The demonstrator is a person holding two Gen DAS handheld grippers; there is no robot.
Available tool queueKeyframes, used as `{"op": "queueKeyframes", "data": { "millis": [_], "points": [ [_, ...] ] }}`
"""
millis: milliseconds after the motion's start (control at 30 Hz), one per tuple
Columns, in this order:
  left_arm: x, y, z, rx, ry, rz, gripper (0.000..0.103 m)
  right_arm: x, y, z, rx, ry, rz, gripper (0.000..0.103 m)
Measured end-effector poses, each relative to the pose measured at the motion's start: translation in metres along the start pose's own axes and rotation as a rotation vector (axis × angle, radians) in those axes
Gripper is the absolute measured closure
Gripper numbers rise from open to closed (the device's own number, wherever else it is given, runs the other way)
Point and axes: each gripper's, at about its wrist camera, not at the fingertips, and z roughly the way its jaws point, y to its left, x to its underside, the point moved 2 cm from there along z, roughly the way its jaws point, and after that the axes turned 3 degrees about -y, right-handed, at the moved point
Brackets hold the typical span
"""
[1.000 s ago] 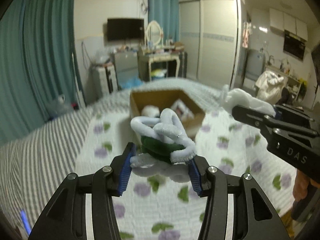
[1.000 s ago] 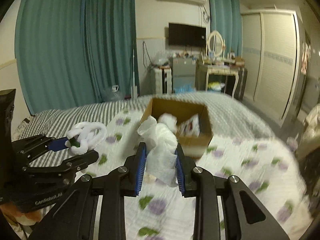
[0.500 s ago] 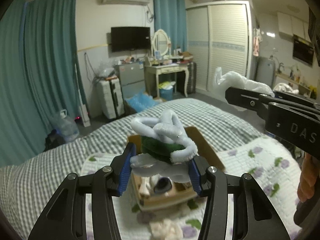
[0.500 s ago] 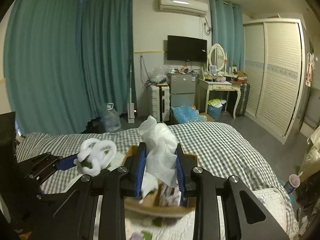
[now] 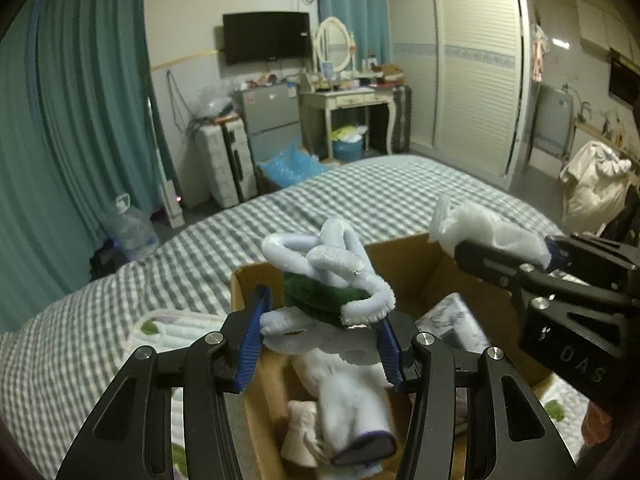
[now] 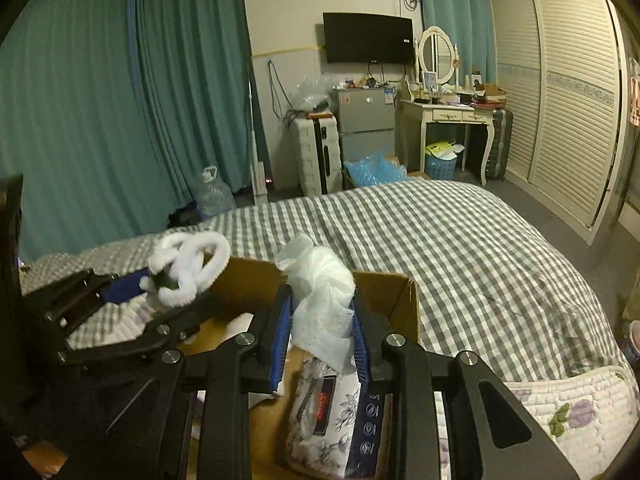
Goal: Organize soft objects
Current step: 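Carry the toy and tissue into the cardboard box and open both tools, then lower the left tool onto the cream lace cloth and grasp it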
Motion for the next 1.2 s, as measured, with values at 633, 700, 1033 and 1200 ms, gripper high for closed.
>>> {"op": "queueKeyframes", "data": {
  "millis": [633, 700, 1033, 1200],
  "points": [
    [-0.014, -0.014, -0.078, -0.056, -0.095, 0.042, 0.025, -0.013, -0.009, -0.046, 0.059, -0.068, 0.068, 0.035],
    [-0.026, -0.017, -0.11, -0.072, -0.138, 0.055, 0.017, -0.023, -0.003, -0.074, 0.067, -0.095, 0.061, 0.034],
    [-0.065, -0.016, -0.28, -0.104, -0.354, 0.024, 0.005, -0.075, 0.047, -0.26, 0.148, -0.282, -0.008, 0.006],
    [-0.053, -0.016, -0.341, -0.122, -0.419, 0.0, 0.004, -0.069, 0.073, -0.326, 0.132, -0.334, -0.035, 0.0]
  ]
}}
